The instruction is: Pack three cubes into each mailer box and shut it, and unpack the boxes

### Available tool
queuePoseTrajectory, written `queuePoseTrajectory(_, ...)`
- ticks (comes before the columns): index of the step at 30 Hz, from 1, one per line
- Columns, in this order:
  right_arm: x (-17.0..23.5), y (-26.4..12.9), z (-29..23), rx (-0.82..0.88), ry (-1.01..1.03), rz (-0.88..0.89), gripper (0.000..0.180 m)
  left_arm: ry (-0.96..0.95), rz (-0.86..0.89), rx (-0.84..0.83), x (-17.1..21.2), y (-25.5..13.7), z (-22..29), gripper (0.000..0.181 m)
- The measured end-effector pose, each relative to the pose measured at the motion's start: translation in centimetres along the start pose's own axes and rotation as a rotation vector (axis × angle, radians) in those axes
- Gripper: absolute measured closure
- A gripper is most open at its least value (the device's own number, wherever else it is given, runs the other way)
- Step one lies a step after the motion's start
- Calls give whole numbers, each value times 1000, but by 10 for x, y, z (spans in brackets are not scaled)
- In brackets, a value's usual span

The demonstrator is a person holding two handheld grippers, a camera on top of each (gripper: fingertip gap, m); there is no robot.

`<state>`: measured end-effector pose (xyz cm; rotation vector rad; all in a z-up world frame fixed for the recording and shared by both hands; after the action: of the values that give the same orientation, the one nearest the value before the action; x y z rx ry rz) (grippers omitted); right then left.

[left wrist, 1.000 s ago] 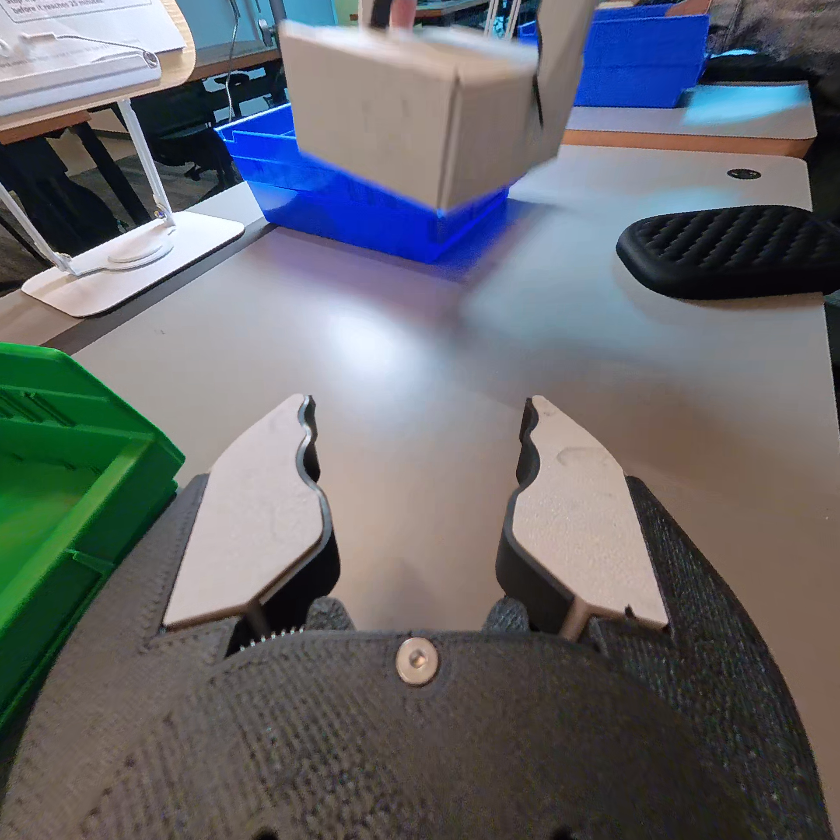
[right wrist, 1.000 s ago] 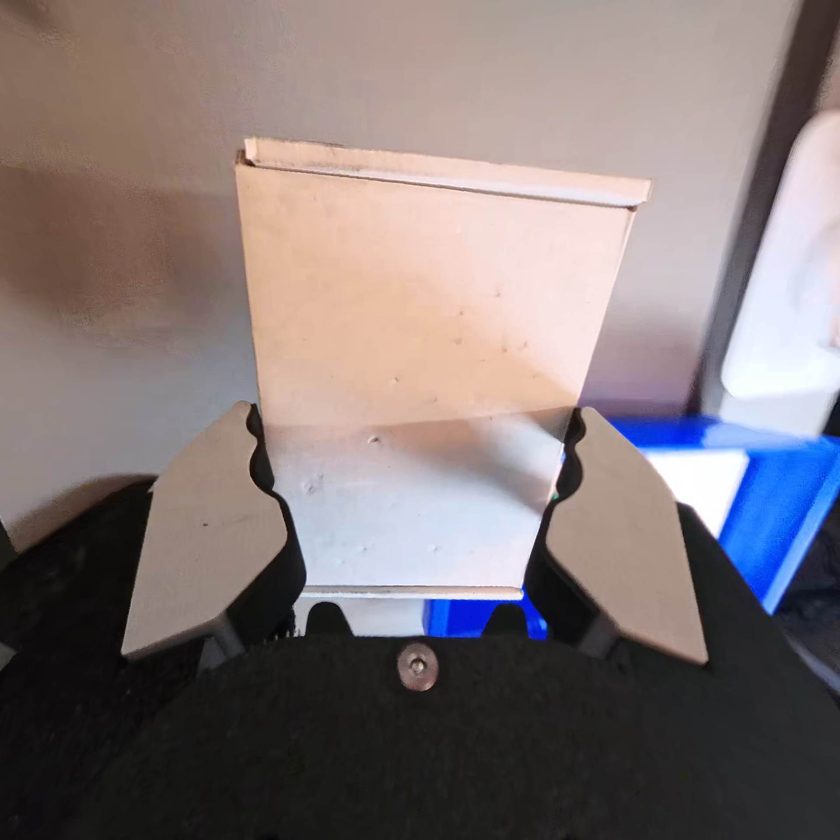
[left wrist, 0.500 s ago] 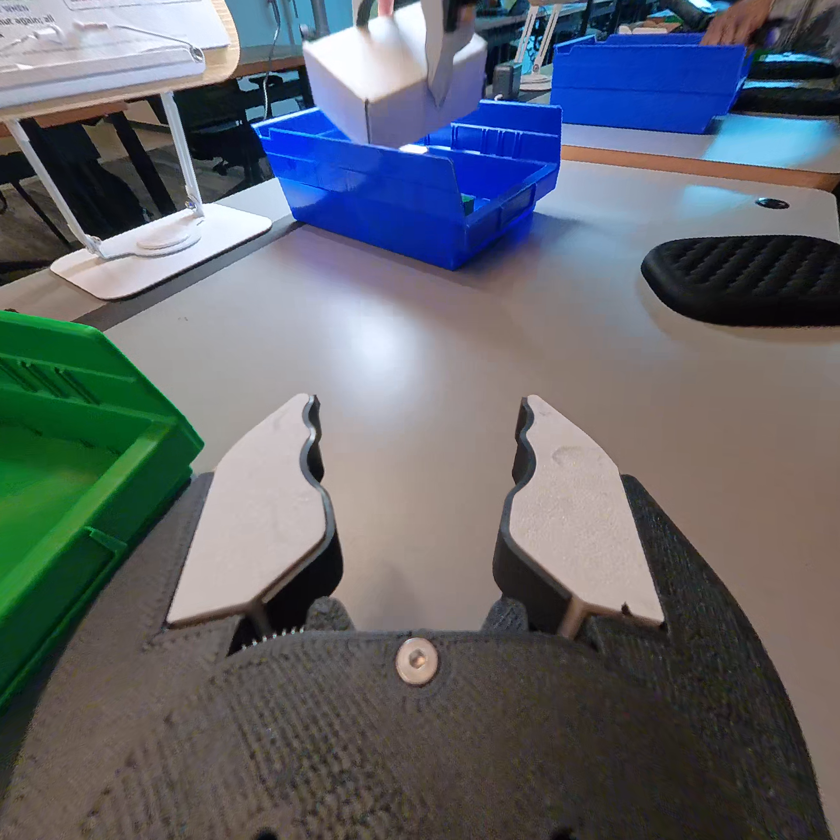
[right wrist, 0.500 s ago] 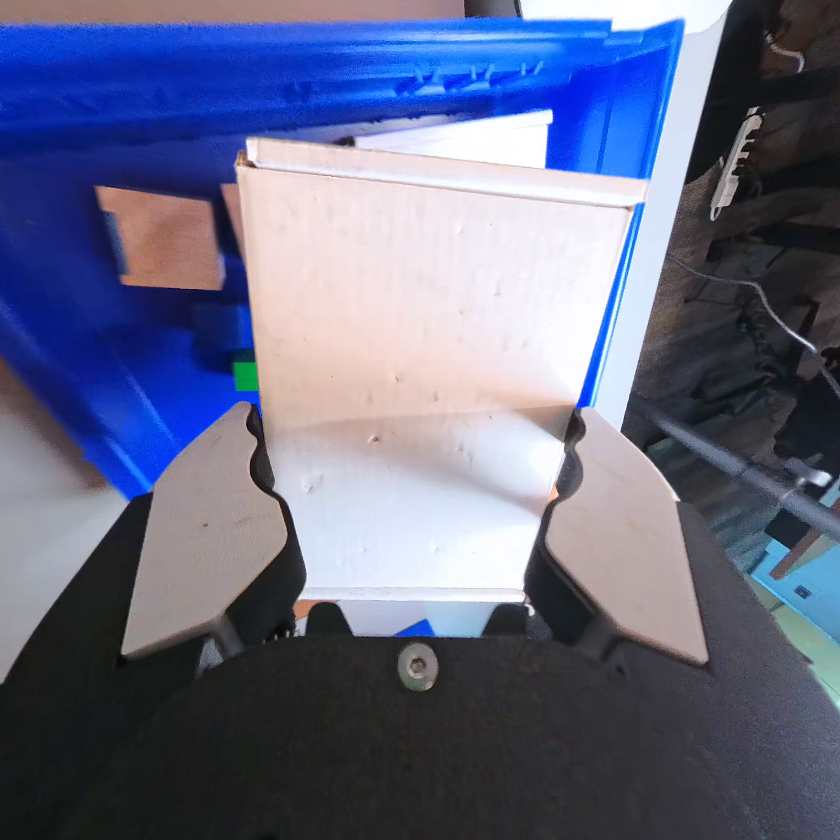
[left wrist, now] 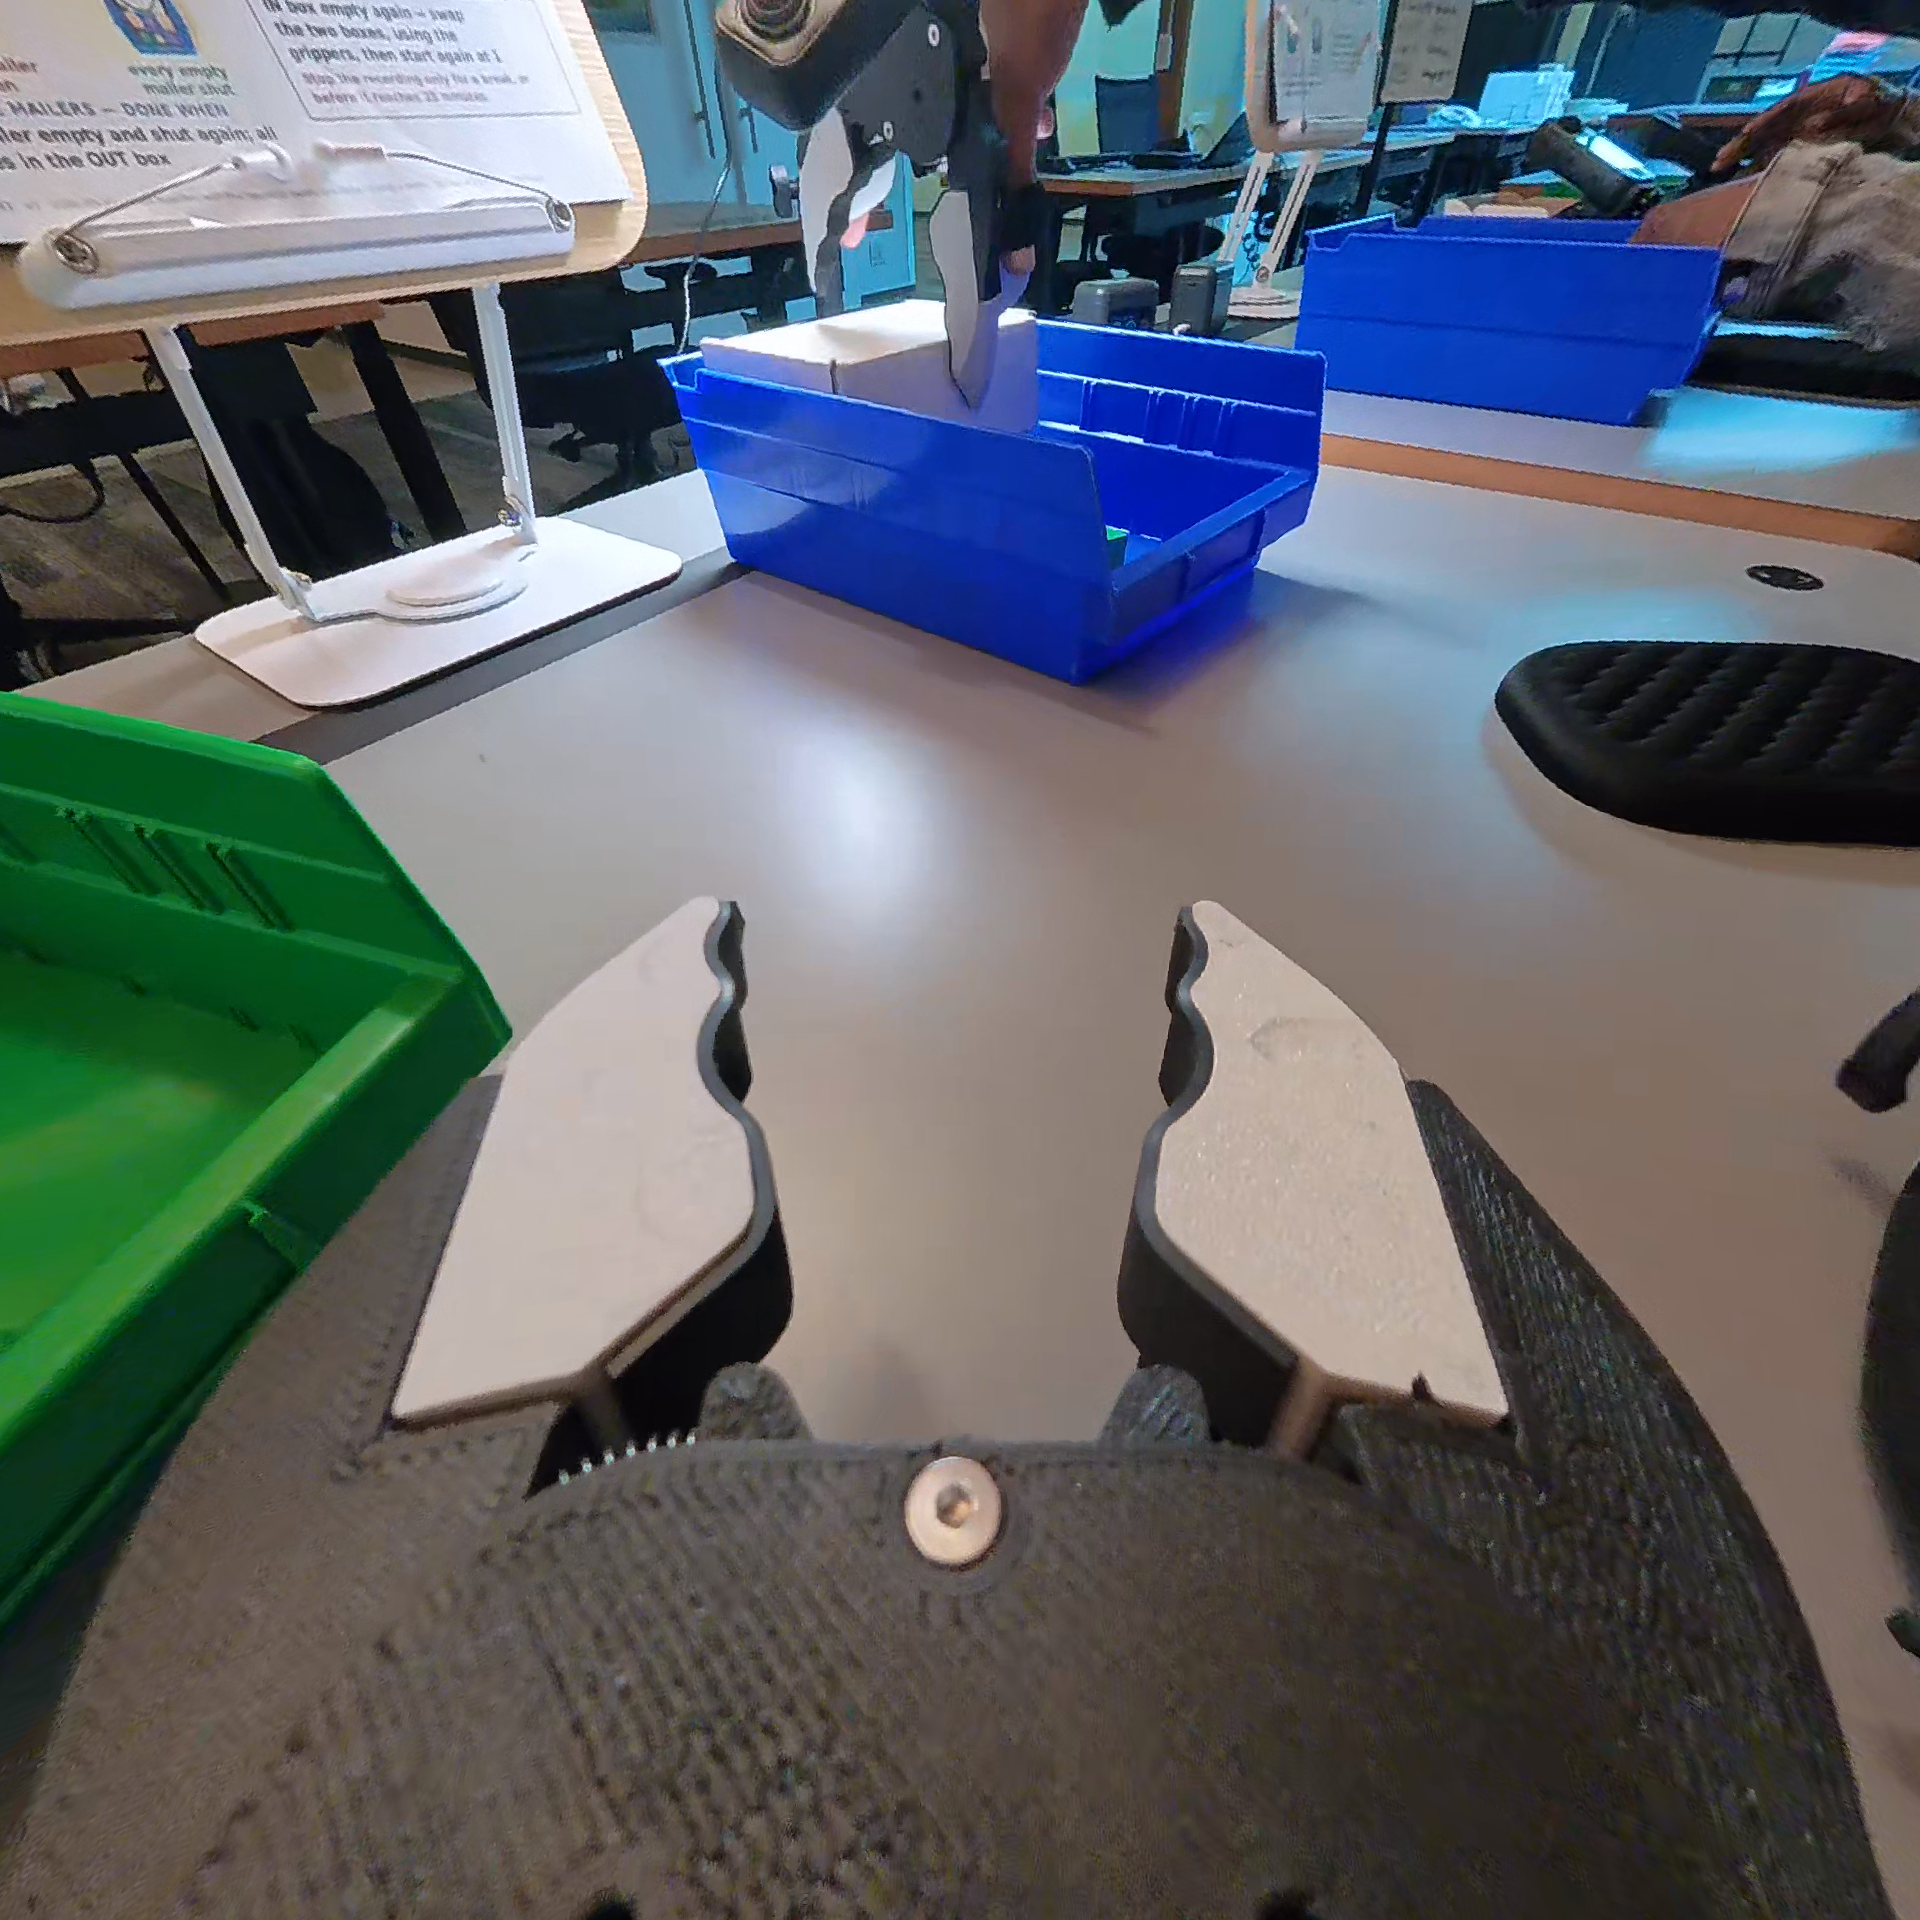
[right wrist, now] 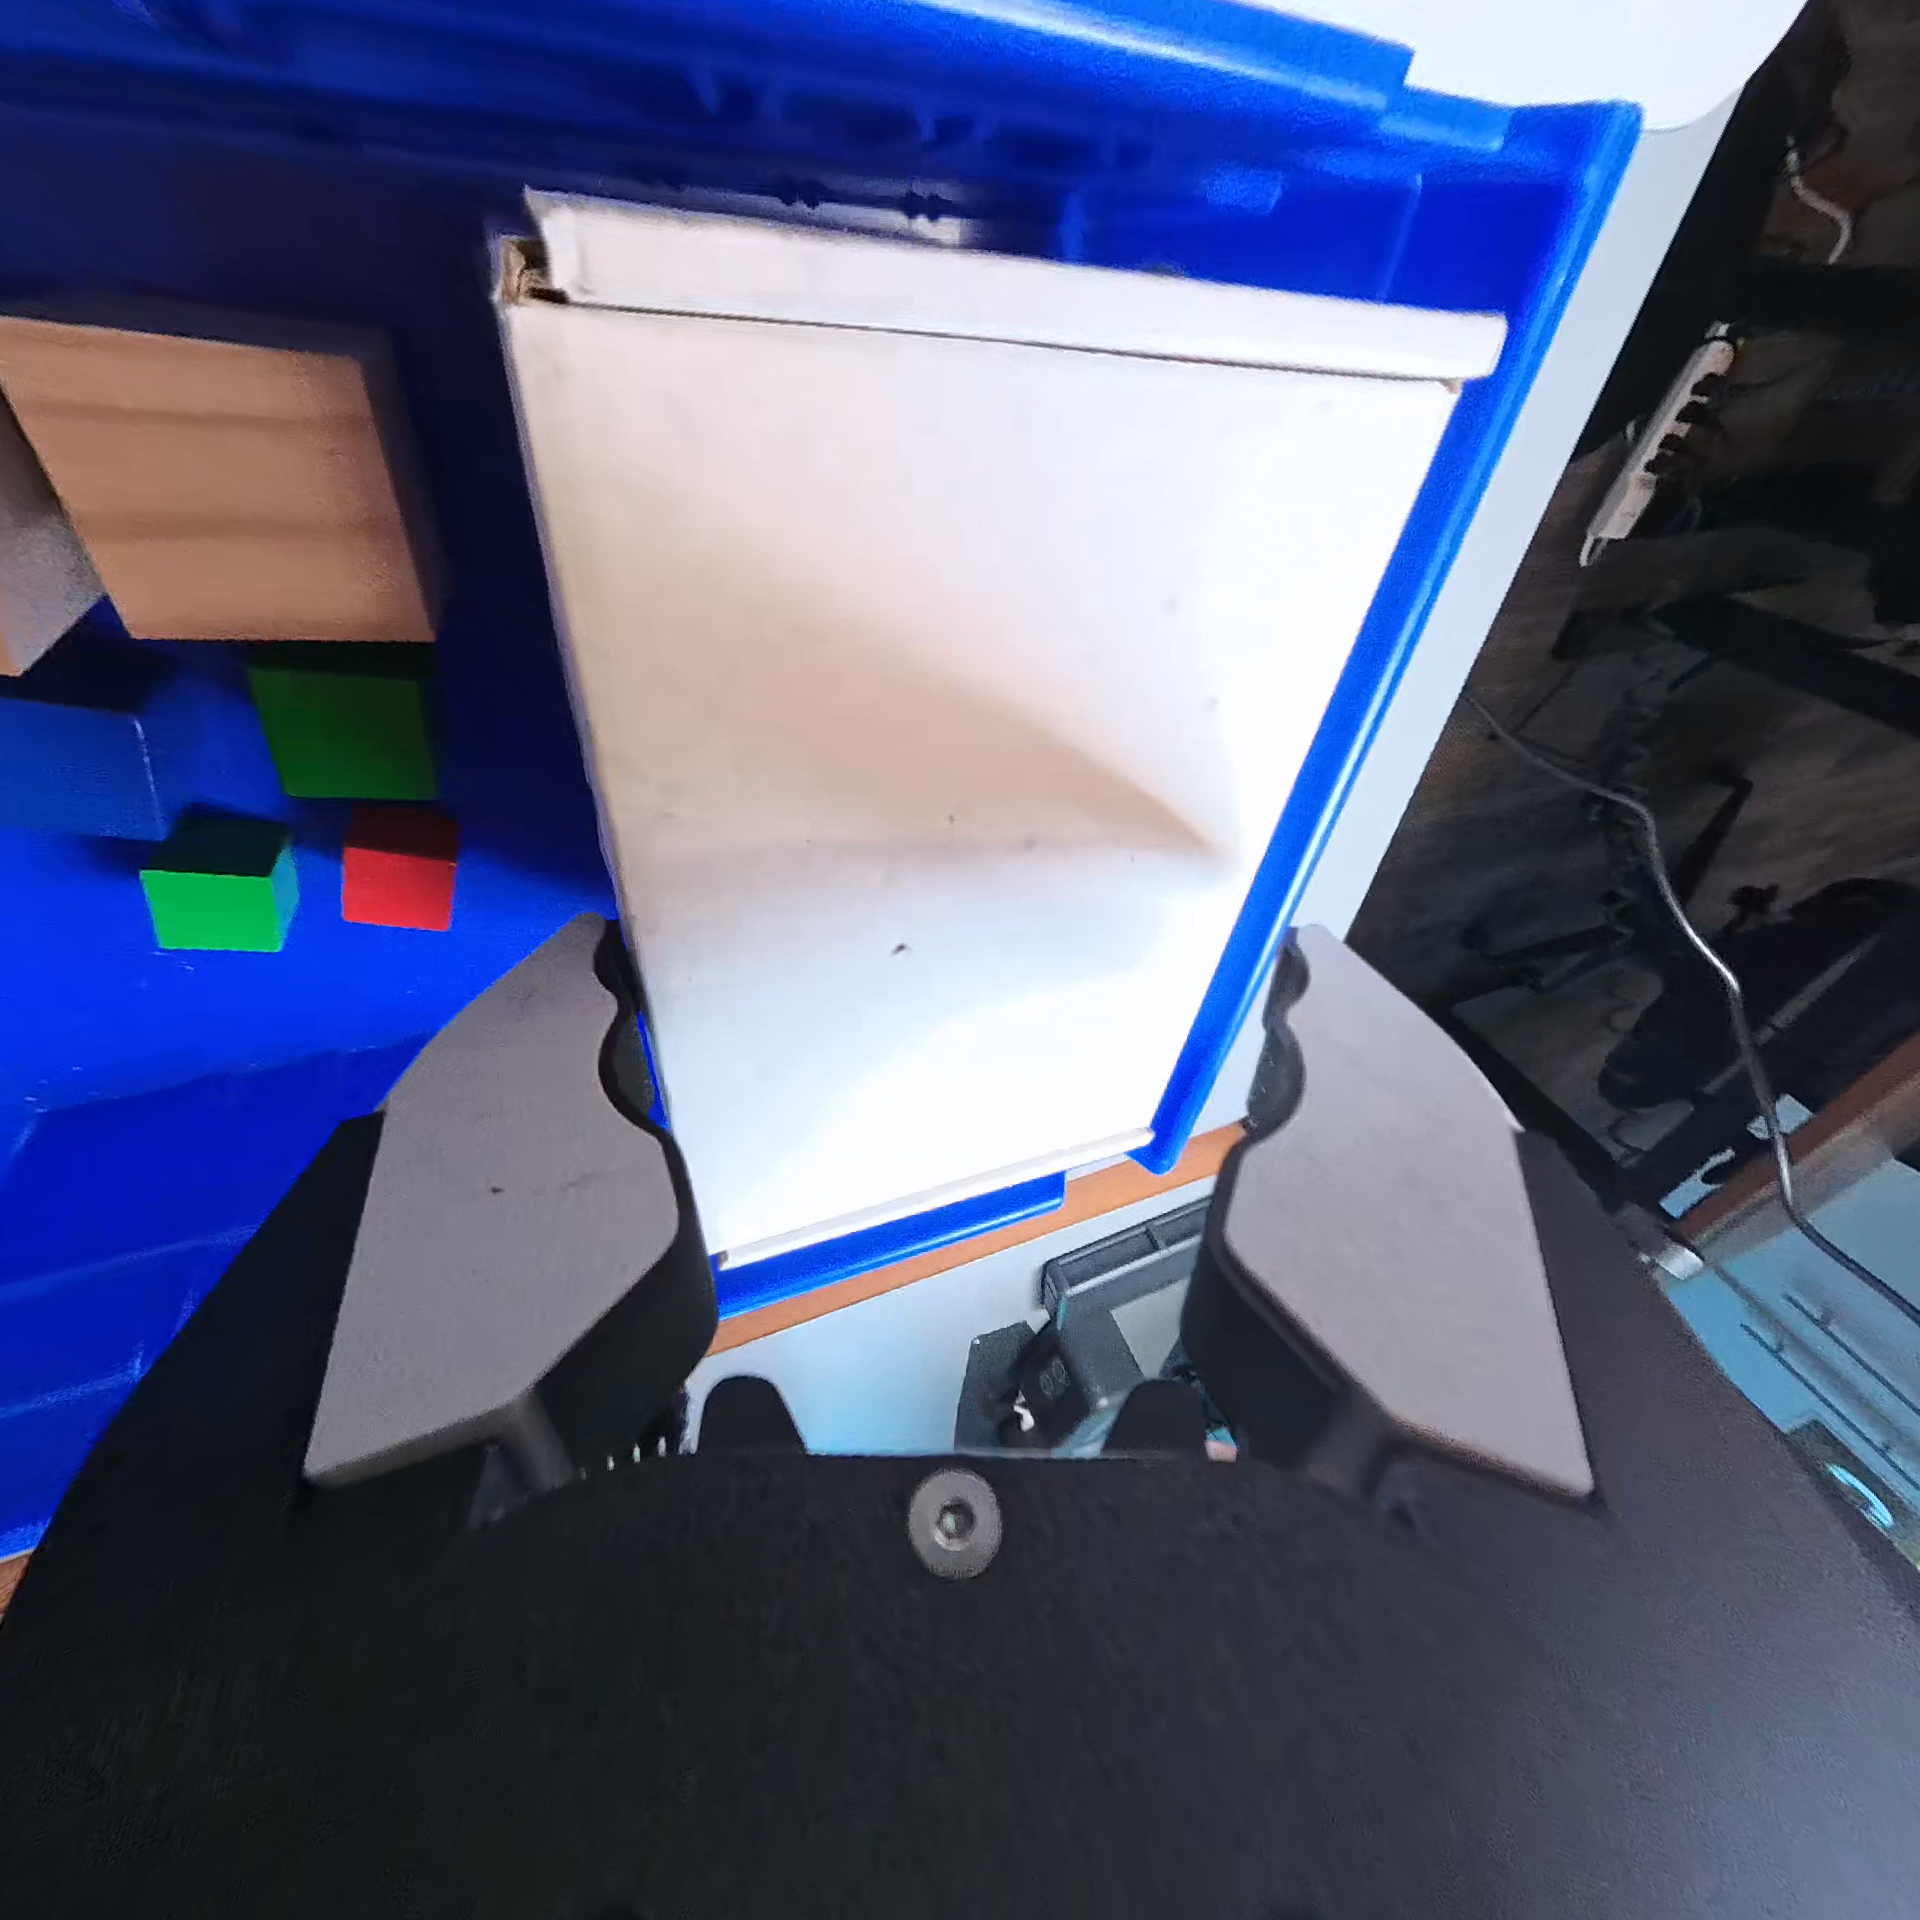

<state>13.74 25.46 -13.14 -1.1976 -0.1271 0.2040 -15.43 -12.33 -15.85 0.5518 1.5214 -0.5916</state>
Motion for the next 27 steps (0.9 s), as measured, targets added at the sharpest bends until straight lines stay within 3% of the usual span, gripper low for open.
queuePoseTrajectory(7,7,-10,-3,148,34,15,85,14,7,0,-2,-1,1,103)
queuePoseTrajectory(14,-20,-72,-75,174,236,374,94,76,-32,-134,-15,-21,-35,104)
queuePoseTrajectory(16,-23,-75,-124,60,253,399,96,126,-103,-193,-16,-31,-59,105)
queuePoseTrajectory(19,-14,-55,-197,-89,210,293,97,219,-274,-238,-7,-41,-95,103)
queuePoseTrajectory(24,-4,-12,-235,-6,159,200,95,298,-577,-140,20,-27,-128,99)
queuePoseTrajectory(27,-7,-5,-226,106,106,207,110,321,-781,-82,41,-20,-141,105)
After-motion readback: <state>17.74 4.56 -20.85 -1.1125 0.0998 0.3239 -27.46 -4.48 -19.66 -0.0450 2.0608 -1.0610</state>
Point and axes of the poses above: each gripper's, where its closed fingertips meet, y out along the fingers, x out of its underside, z = x × y across the jaws, the point moved 4 cm from there along -y, back along the fingers, and after that the axes turned 11 degrees about z, right-handed, at the moved point
